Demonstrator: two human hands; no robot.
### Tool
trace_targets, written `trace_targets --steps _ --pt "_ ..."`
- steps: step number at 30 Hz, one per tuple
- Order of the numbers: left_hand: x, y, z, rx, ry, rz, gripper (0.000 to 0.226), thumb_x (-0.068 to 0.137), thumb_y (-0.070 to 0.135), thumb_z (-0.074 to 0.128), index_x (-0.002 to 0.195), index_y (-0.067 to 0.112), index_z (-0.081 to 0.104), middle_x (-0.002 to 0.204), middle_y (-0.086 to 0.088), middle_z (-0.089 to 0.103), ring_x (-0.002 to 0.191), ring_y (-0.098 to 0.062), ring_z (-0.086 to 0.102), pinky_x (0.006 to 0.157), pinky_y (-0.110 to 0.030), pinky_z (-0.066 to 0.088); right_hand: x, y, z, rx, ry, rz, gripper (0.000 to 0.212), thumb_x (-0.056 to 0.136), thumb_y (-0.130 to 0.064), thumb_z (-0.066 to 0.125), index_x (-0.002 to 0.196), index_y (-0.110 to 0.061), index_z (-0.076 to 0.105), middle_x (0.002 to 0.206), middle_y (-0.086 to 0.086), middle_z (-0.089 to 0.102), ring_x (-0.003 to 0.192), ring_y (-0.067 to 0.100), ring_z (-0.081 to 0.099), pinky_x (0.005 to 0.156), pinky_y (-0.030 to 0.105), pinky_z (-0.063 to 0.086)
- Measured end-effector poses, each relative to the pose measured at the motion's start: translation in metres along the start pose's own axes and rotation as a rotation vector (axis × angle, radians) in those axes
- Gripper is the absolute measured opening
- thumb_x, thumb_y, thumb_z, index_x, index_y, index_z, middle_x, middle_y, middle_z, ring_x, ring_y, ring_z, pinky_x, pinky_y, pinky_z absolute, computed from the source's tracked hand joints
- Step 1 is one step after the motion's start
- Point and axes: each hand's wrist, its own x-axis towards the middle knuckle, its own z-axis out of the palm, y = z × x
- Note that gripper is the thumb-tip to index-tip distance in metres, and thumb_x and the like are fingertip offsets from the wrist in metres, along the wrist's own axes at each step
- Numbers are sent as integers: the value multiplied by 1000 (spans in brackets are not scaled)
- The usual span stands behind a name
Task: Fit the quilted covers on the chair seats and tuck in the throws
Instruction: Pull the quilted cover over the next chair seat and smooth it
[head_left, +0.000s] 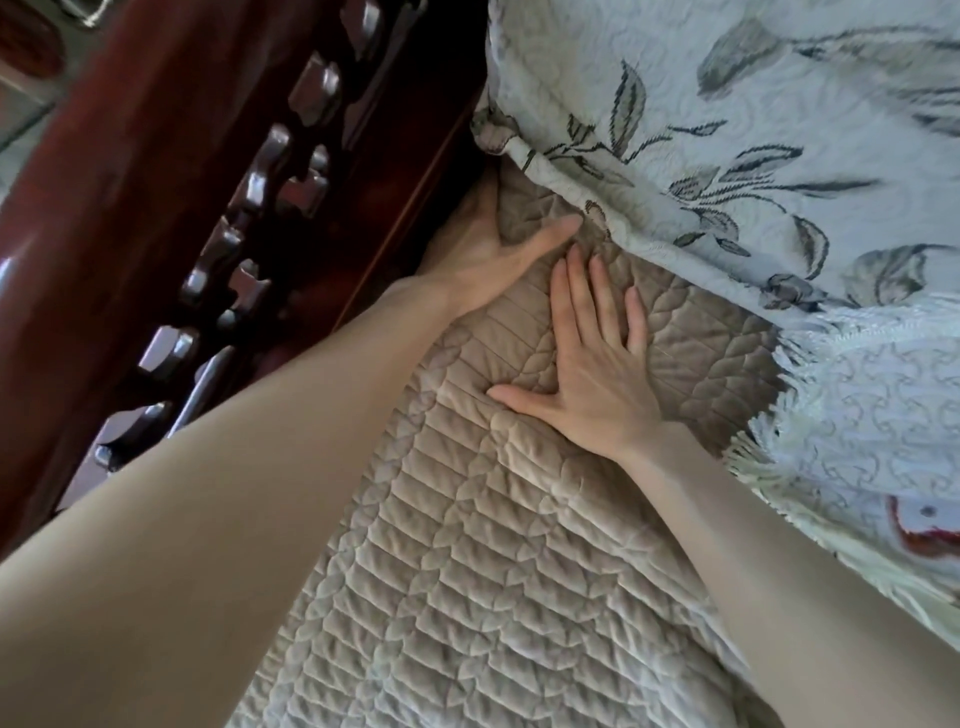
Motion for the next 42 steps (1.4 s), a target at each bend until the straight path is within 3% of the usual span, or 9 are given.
trace_targets --steps 5,15,21,23,25,27,31,36,42 --pt "-19 2 3 -50 138 91 100 80 66 62 153 16 17 158 0 25 143 -9 25 116 -23 22 -2 1 -5 9 -21 -5 116 73 -90 15 152 -7 -8 162 4 -7 148 15 -12 117 39 -15" --pt "15 21 -4 -119 -60 -27 82 88 65 47 152 20 22 154 8 31 139 -6 30 101 -12 18 1 2 0 37 -27 -6 117 72 -90 19 152 -10 -10 157 -1 -19 147 15 -15 117 40 -15" --pt "2 10 1 -121 54 7 105 70 83 49 150 19 27 153 5 34 138 -7 33 115 -26 26 0 1 -8 28 -90 -8 115 69 -90 13 146 -13 -25 156 -1 -29 142 12 -30 116 41 -20" --pt "2 12 1 -125 16 16 97 78 77 48 151 18 23 155 5 30 138 -3 31 110 -14 24 1 1 -7 25 -77 -5 115 69 -90 12 145 -13 -27 154 -3 -31 142 12 -30 116 41 -20" --pt "11 14 -2 -129 -109 12 75 94 57 47 151 17 22 154 6 30 130 6 31 88 9 21 3 1 -4 34 -80 -6 115 69 -90 12 145 -14 -27 151 -4 -34 142 12 -30 116 41 -19" --pt "14 22 -6 -141 -137 11 66 97 49 47 151 17 25 152 8 34 124 11 31 77 13 20 2 2 -4 29 -85 -5 115 68 -90 13 145 -14 -27 151 -4 -35 141 12 -31 116 41 -20" --pt "-17 20 -3 -151 -40 -40 101 77 78 51 154 24 13 158 5 23 143 -9 23 108 -16 17 0 0 -10 18 -87 -3 116 70 -90 15 149 -13 -23 158 0 -28 140 10 -32 114 39 -23" --pt "-102 -15 7 141 -20 -162 111 71 82 41 154 27 -8 162 3 -10 149 -14 -5 118 -31 1 -36 -13 -7 62 -20 83 108 76 -87 11 154 -15 -10 161 2 -18 147 15 -20 116 43 -15" --pt "-96 -27 13 226 87 -187 111 69 87 38 154 31 -5 163 1 0 148 -19 4 120 -43 7 -49 -12 -3 48 -13 130 105 76 -87 12 154 -19 -7 163 1 -10 149 18 -12 117 45 -7"
